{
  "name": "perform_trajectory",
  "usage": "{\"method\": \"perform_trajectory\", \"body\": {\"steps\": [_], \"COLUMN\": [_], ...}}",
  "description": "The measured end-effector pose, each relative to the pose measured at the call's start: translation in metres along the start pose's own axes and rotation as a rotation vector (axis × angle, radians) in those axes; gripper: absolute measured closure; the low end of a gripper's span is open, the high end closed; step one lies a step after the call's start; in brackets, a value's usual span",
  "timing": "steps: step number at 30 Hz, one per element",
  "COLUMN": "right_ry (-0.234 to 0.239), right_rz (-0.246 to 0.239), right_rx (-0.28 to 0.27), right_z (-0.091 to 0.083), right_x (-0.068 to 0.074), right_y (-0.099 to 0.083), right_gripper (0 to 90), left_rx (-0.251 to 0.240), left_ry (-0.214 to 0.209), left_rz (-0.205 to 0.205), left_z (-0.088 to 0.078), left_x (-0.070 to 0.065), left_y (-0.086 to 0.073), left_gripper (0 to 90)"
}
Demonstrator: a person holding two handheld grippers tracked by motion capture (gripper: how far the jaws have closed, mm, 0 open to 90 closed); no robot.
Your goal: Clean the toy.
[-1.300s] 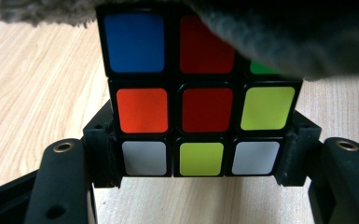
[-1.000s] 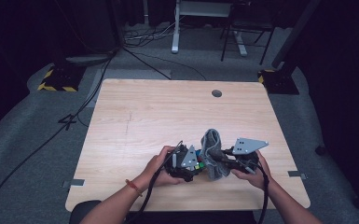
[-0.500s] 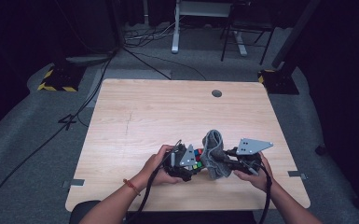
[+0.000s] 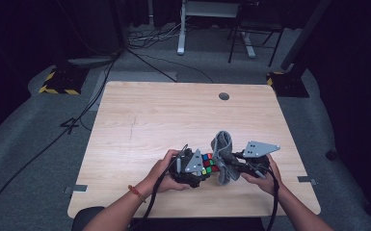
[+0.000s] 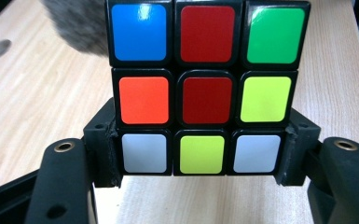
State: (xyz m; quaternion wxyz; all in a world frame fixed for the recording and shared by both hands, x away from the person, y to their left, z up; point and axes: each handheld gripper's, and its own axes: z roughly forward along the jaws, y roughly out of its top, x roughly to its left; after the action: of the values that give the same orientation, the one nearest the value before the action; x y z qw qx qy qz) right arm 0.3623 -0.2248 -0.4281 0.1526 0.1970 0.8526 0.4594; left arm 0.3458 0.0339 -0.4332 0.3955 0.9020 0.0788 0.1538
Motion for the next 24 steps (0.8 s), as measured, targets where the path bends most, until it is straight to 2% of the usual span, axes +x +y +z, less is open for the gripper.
{"method": "perform_trajectory", "body": {"steps": [4,6,8,10,15,19,24], "right_ry": [0.019,0.027,-0.001,-0.015,-0.012,0.02,0.062], "right_rz": [0.004,0.002,-0.031,-0.063,-0.043,-0.038,-0.081], "right_rx": [0.016,0.014,-0.017,-0.005,-0.033,-0.067,-0.067], "right_z": [0.002,0.003,-0.001,-0.005,-0.011,-0.017,-0.009], "right_x": [0.001,0.003,0.011,0.016,0.011,0.014,0.029], "right_y": [-0.003,-0.004,-0.001,0.004,0.005,0.01,0.019], "right_gripper": [77.9,77.9,78.1,78.0,78.0,77.9,77.6], "left_rx": [-0.022,-0.015,-0.008,-0.01,0.015,0.035,0.074], "left_ry": [0.01,0.009,0.006,0.002,0.012,0.008,-0.008], "left_rz": [0.002,0.002,0.007,0.007,0.01,0.006,0.025], "left_z": [-0.005,-0.005,-0.004,-0.004,-0.002,0.004,0.014], "left_x": [0.002,0.002,0.002,0.002,0.003,0.002,-0.003], "left_y": [0.001,0.001,0.0,-0.001,-0.001,-0.002,-0.003], "left_gripper": [33.9,33.9,33.9,33.9,33.9,34.0,33.9]}}
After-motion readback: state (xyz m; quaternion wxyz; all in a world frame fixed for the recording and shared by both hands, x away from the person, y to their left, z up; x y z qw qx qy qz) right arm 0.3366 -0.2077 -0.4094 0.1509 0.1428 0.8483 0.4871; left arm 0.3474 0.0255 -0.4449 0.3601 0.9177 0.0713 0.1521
